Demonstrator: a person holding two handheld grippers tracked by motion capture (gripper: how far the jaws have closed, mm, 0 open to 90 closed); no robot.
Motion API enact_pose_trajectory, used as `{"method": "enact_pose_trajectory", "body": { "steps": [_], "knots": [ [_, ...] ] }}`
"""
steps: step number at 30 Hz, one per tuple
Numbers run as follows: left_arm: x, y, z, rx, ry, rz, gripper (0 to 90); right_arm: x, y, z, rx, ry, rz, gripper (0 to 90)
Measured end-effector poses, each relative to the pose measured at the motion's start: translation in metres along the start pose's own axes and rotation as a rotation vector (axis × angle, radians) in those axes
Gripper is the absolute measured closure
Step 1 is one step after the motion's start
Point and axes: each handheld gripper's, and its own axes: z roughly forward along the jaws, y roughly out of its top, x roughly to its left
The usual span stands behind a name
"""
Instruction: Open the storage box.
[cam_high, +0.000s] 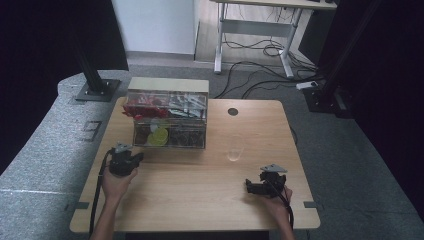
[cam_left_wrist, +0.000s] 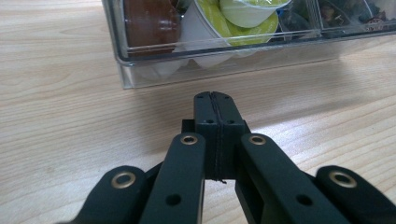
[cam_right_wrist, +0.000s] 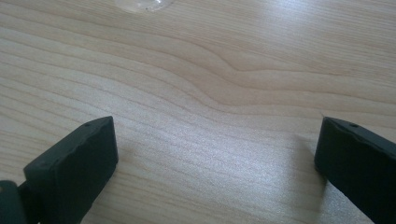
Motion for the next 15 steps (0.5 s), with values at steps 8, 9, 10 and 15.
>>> {"method": "enact_pose_trajectory", "body": {
  "steps": [8,9,10,15],
  "knots": [
    [0.003,0.004,0.01,0.007,0.0,-0.005,90.0,0.0,0.0,0.0,0.0,0.0,0.0,0.0],
    [0.003,0.005,0.011,0.009,-0.001,-0.004,90.0,0.0,0.0,0.0,0.0,0.0,0.0,0.0],
    [0.004,0.005,0.013,0.012,-0.003,-0.005,90.0,0.0,0.0,0.0,0.0,0.0,0.0,0.0],
    [0.004,0.008,0.018,0.01,-0.007,-0.009,90.0,0.0,0.0,0.0,0.0,0.0,0.0,0.0]
  ]
}}
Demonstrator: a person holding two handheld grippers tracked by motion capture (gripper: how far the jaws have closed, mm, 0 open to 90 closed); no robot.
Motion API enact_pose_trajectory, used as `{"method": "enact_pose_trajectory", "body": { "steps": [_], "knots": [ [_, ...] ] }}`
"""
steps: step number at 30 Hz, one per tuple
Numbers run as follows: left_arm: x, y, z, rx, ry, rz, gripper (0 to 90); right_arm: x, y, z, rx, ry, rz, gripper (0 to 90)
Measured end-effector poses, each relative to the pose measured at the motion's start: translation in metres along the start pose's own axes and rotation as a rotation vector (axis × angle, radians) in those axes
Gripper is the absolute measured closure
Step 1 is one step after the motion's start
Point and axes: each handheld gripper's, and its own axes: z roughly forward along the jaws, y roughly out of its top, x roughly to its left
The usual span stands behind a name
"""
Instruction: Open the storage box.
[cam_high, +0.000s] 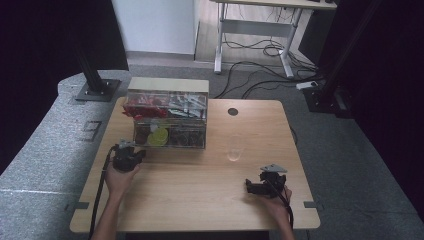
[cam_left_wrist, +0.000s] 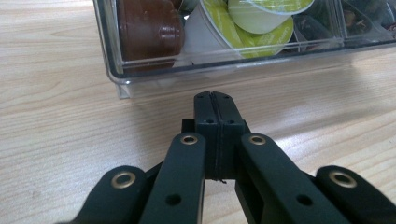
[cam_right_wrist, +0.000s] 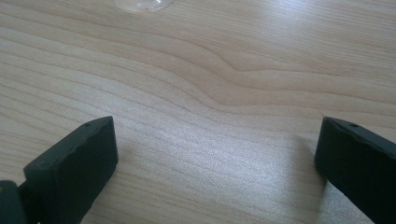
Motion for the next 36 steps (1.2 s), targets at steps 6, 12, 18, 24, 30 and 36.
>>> {"method": "enact_pose_trajectory", "body": {
  "steps": [6,12,18,24,30,36],
  "knots": [
    [0.001,0.004,0.002,-0.012,0.006,0.002,90.0,0.0,0.0,0.0,-0.002,0.0,-0.001,0.0],
    [0.005,0.004,0.001,-0.025,0.009,-0.003,90.0,0.0,0.0,0.0,-0.002,-0.001,-0.001,0.1],
    [0.005,0.004,-0.001,-0.025,0.017,-0.001,90.0,0.0,0.0,0.0,-0.003,-0.002,0.0,0.4],
    [0.002,0.003,-0.004,-0.035,0.02,0.009,90.0,0.0,0.0,0.0,-0.006,-0.004,0.002,1.2],
    [0.001,0.002,-0.006,-0.046,0.019,0.02,90.0,0.0,0.0,-0.001,-0.008,-0.006,0.003,2.0],
    [0.001,0.002,-0.01,-0.065,0.001,0.004,90.0,0.0,0.0,-0.001,-0.01,-0.007,0.004,2.7]
  ]
}}
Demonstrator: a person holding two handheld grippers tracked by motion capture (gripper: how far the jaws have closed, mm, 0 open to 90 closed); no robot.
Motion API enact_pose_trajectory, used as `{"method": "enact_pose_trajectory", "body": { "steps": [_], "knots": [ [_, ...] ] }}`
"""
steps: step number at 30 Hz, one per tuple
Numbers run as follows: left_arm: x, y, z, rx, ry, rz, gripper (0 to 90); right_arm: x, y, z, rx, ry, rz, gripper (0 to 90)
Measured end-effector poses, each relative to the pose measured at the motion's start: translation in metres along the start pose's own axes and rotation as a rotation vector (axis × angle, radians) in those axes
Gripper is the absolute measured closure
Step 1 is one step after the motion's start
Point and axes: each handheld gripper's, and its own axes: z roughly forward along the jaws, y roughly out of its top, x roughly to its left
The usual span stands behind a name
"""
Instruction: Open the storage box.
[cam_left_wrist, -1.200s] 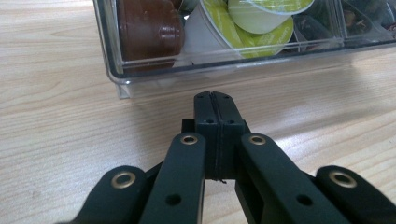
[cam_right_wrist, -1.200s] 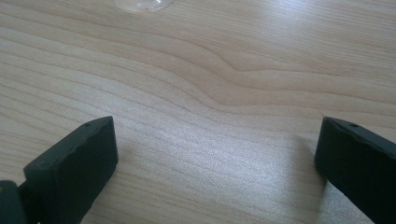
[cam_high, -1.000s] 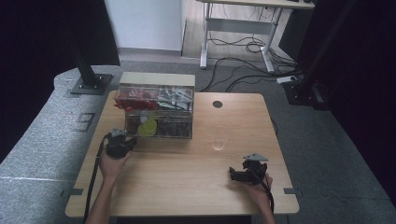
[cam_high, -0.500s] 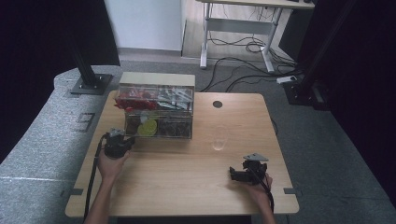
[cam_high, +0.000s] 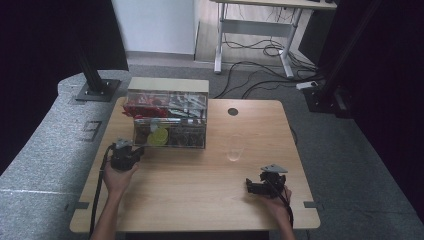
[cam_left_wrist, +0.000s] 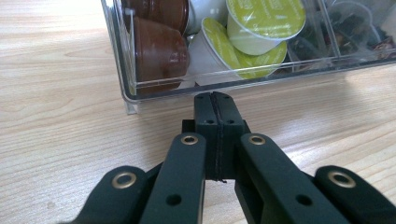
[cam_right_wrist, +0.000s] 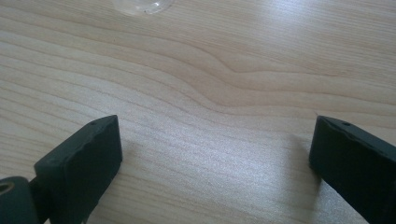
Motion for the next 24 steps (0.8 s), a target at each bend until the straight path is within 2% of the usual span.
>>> {"method": "enact_pose_trajectory", "body": {
  "steps": [9,19,24],
  "knots": [
    [0.001,0.002,-0.005,-0.037,0.003,-0.009,90.0,0.0,0.0,0.0,-0.004,-0.002,0.001,3.9],
    [0.001,0.006,-0.009,-0.051,-0.014,-0.019,90.0,0.0,0.0,-0.001,-0.006,-0.004,0.004,5.3],
    [0.001,0.009,-0.012,-0.063,-0.012,-0.01,90.0,0.0,-0.001,-0.001,-0.008,-0.004,0.005,6.4]
  ]
}}
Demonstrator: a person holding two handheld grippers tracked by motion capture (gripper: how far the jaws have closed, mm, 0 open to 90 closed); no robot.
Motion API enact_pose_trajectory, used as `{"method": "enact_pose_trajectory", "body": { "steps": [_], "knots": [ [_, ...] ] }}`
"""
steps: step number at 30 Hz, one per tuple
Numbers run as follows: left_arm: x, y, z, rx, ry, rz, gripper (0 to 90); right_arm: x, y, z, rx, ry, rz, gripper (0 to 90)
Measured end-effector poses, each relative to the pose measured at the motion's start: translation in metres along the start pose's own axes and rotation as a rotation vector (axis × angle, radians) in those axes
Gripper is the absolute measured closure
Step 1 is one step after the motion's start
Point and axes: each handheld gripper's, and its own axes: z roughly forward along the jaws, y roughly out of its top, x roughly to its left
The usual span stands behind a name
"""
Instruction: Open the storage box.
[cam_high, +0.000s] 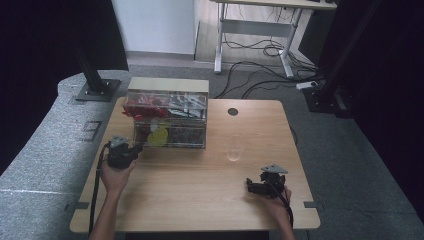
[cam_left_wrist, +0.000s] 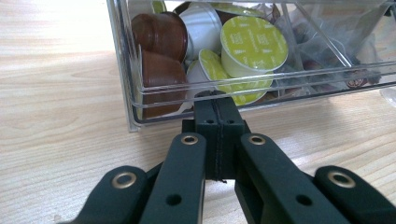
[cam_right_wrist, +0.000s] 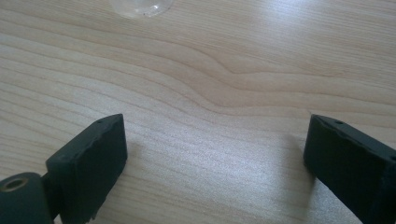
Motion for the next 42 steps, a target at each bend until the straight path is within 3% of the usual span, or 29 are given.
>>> {"method": "enact_pose_trajectory", "body": {
  "steps": [8,26,42],
  "knots": [
    [0.001,0.01,-0.006,-0.025,-0.01,0.005,90.0,0.002,0.0,-0.001,-0.01,0.007,-0.007,10.4],
    [0.003,0.024,-0.003,0.011,-0.019,-0.002,90.0,0.002,-0.001,-0.002,-0.014,0.009,-0.001,12.9],
    [0.006,0.034,-0.006,0.009,-0.029,-0.017,90.0,0.002,-0.001,-0.002,-0.015,0.008,0.0,13.1]
  ]
}}
